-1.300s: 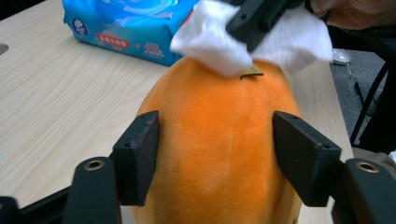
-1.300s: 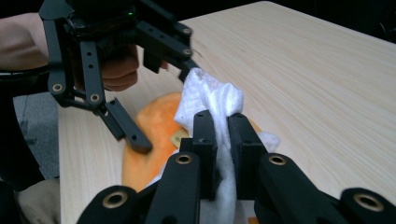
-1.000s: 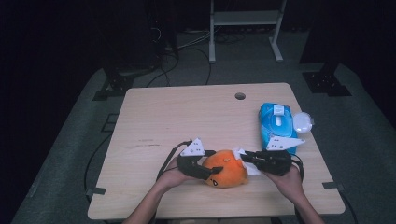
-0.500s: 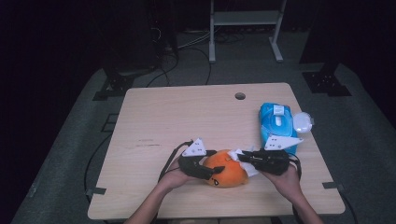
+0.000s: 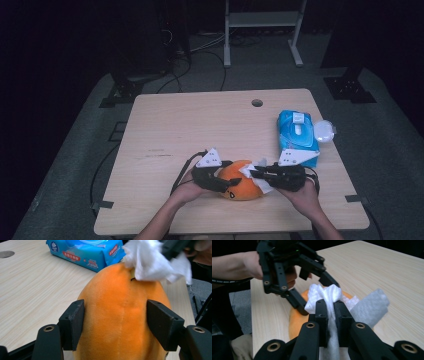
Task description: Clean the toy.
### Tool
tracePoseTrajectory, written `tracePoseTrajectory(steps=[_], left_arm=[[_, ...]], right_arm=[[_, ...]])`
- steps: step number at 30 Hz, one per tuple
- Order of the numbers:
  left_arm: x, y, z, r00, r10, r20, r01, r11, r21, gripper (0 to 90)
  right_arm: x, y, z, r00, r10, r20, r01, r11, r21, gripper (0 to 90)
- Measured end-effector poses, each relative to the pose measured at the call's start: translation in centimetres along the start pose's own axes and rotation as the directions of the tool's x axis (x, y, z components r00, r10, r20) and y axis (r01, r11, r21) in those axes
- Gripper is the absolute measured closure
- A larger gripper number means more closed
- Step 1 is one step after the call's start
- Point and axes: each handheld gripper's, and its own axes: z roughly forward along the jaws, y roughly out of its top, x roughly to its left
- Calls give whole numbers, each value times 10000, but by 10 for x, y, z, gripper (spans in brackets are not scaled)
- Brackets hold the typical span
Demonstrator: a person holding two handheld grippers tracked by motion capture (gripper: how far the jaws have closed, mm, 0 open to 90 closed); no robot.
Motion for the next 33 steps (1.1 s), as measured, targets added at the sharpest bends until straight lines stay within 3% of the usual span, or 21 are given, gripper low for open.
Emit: tracePoseTrajectory(steps=[8, 16, 18, 20, 22, 25, 27, 30, 33], left_arm=[[-17, 7, 5, 9951, 968, 192, -970, 9953, 79, 327], [-30, 11, 8, 9834, 1732, 547, -1748, 9843, 260, 284], [-28, 11, 7, 9819, 1778, 646, -1799, 9833, 284, 274], [-25, 12, 5, 9846, 1566, 782, -1588, 9870, 235, 241], [-21, 14, 2, 9895, 1206, 797, -1223, 9923, 174, 190], [-15, 13, 3, 9966, 719, 410, -744, 9952, 631, 95], [-10, 9, 7, 9976, 60, 692, -111, 9973, 731, 87], [-14, 6, 12, 9978, 286, 605, -344, 9947, 970, 123], [-16, 9, 7, 9955, 908, 271, -926, 9927, 772, 289]], right_arm=[[-21, -9, -10, 9956, 889, 298, -886, 9960, -135, 819], [-7, 0, 2, 9978, 623, -219, -627, 9979, -152, 819], [-7, 0, 3, 9979, 598, -267, -602, 9981, -132, 819], [-9, -1, 2, 9971, 670, -370, -674, 9977, -108, 819], [-11, -3, 2, 9966, 672, -469, -672, 9977, 27, 819], [-11, -4, 1, 9961, 700, -540, -697, 9975, 79, 819], [-12, -5, 1, 9962, 682, -548, -679, 9977, 75, 819], [-12, -5, 1, 9952, 766, -603, -761, 9970, 107, 818], [-10, -2, 0, 9967, 654, -477, -651, 9978, 80, 818]])
